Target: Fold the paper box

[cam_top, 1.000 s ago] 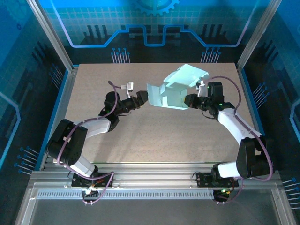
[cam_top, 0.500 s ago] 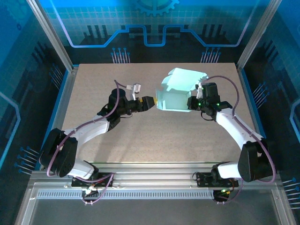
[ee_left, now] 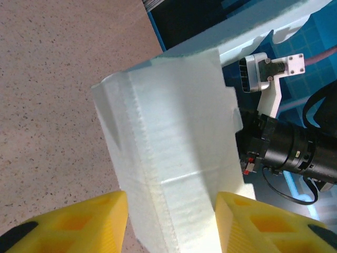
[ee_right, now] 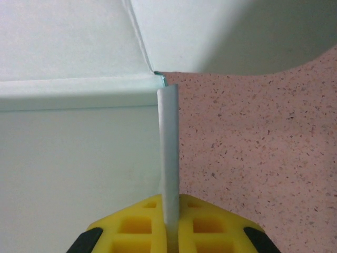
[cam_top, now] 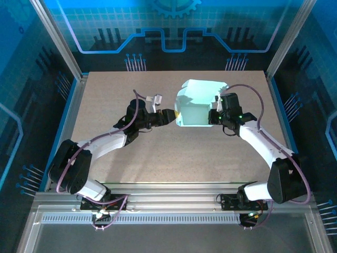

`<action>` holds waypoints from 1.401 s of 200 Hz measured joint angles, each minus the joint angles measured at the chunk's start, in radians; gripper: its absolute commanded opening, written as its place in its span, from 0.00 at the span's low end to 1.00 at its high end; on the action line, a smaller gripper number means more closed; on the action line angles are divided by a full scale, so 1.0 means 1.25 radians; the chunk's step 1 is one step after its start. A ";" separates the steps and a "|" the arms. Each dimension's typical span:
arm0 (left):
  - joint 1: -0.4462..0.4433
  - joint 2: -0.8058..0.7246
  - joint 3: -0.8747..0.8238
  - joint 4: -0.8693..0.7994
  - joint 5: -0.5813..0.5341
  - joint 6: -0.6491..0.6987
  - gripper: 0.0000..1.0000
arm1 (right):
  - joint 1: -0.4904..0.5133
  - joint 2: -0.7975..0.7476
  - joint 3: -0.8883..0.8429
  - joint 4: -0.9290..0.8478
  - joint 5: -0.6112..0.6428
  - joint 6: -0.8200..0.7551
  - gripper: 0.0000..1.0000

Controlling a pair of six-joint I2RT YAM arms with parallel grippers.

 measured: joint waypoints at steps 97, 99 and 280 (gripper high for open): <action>-0.005 0.054 0.022 -0.038 -0.047 -0.002 0.31 | 0.179 0.024 0.082 -0.086 0.313 0.033 0.00; -0.005 0.055 0.023 -0.040 -0.049 -0.003 0.31 | 0.184 0.026 0.084 -0.089 0.322 0.033 0.00; -0.022 0.109 0.074 -0.244 -0.256 0.051 0.14 | 0.379 0.171 0.193 -0.193 0.619 0.163 0.00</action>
